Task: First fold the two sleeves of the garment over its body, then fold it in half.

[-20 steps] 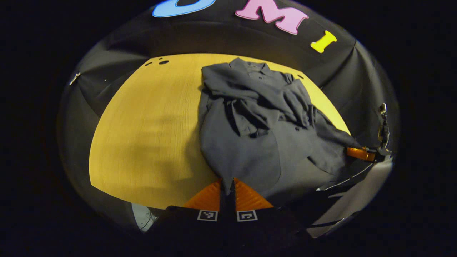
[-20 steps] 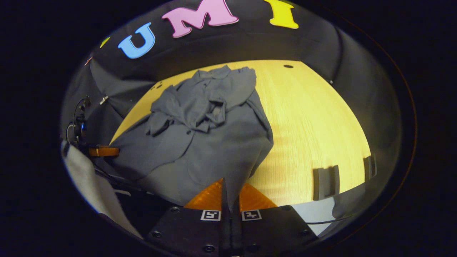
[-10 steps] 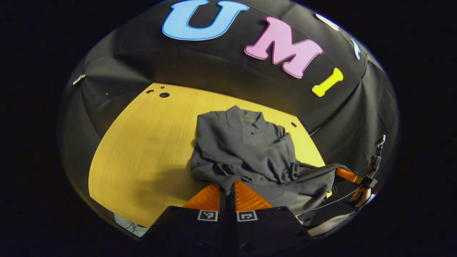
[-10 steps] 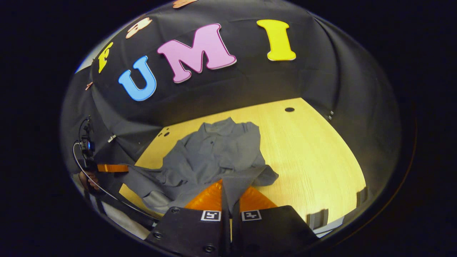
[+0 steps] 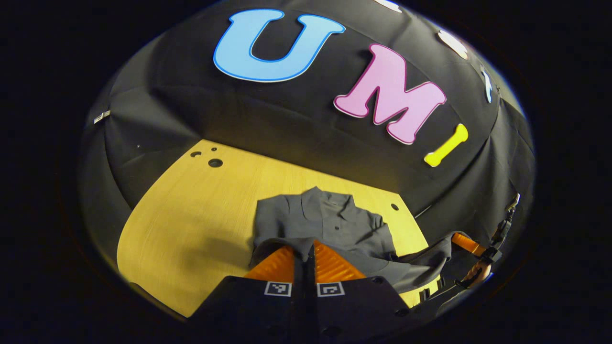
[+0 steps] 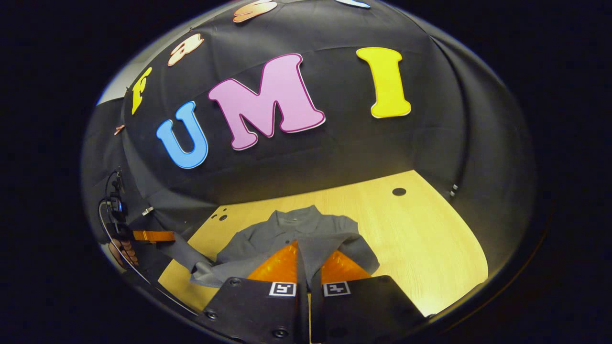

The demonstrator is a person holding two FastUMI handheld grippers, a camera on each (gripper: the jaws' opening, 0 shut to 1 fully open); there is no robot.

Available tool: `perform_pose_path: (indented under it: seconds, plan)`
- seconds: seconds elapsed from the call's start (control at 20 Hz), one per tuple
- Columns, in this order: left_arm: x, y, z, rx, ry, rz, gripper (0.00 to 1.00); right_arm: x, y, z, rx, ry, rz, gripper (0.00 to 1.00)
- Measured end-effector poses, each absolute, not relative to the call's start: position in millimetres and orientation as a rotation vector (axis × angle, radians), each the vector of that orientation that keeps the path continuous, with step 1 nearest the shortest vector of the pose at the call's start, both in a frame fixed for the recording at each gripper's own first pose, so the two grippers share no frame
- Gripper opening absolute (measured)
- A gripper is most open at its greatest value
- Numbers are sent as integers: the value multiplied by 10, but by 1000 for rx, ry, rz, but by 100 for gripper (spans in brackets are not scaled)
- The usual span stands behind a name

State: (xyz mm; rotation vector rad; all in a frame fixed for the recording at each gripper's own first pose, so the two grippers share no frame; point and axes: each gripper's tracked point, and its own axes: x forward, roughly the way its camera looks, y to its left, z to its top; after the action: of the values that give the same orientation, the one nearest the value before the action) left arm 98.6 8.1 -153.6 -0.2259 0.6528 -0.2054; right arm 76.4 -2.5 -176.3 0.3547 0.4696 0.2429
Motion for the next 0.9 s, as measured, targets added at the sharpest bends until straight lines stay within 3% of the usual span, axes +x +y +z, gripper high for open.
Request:
perform_pose_path:
  seconds: [0.35, 0.65, 0.7, 0.9]
  plan:
    - [1812, -1, -1629, -215, 626, -189, 5, 1507, -63, -1975, 369, 456, 206, 6]
    - [2383, 51, -1939, -199, 632, -141, 5, 2052, -165, -2341, 377, 482, 158, 6]
    - [2480, 64, -2005, -195, 636, -133, 2, 2141, -167, -2422, 379, 494, 152, 6]
    - [2798, 104, -2350, -152, 677, -104, 5, 2473, -129, -2741, 361, 535, 156, 6]
